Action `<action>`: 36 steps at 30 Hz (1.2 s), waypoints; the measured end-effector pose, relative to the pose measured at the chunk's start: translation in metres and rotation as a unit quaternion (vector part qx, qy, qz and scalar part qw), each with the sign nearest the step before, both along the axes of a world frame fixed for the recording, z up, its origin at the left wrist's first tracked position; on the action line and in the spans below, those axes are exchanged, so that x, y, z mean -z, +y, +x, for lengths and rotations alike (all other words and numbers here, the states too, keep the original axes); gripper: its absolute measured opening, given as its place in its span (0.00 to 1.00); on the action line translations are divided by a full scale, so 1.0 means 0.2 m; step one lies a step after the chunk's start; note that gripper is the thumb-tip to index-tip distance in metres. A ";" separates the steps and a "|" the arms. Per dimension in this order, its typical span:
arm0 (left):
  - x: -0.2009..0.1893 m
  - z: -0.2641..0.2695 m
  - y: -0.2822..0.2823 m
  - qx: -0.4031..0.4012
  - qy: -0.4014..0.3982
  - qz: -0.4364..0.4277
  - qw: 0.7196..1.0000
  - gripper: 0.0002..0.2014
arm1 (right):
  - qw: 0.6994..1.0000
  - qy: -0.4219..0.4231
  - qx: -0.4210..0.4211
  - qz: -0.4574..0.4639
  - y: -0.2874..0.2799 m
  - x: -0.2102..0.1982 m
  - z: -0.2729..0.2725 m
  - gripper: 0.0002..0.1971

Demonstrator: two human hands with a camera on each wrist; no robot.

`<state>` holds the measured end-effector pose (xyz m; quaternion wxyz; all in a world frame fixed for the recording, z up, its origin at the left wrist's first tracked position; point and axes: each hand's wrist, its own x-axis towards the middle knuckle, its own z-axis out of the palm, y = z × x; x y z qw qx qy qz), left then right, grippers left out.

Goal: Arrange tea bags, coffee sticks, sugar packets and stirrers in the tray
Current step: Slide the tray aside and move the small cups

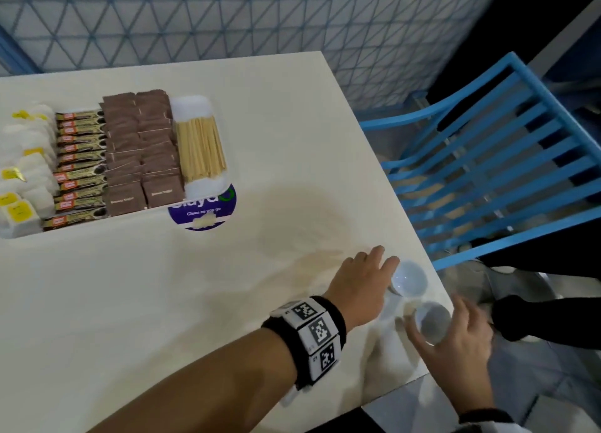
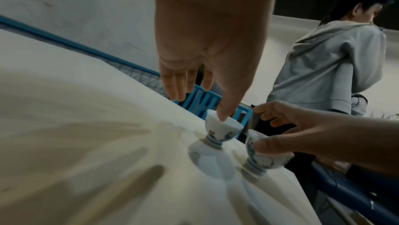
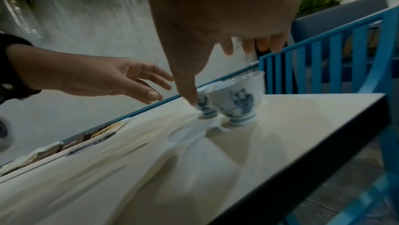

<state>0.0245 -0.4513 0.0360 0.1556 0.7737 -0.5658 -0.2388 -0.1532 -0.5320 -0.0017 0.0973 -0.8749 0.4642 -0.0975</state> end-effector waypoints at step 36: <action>0.07 1.05 0.31 -0.438 0.122 -0.111 0.884 0.39 | 0.935 -0.071 -0.276 0.211 -0.32 -0.25 1.76 0.39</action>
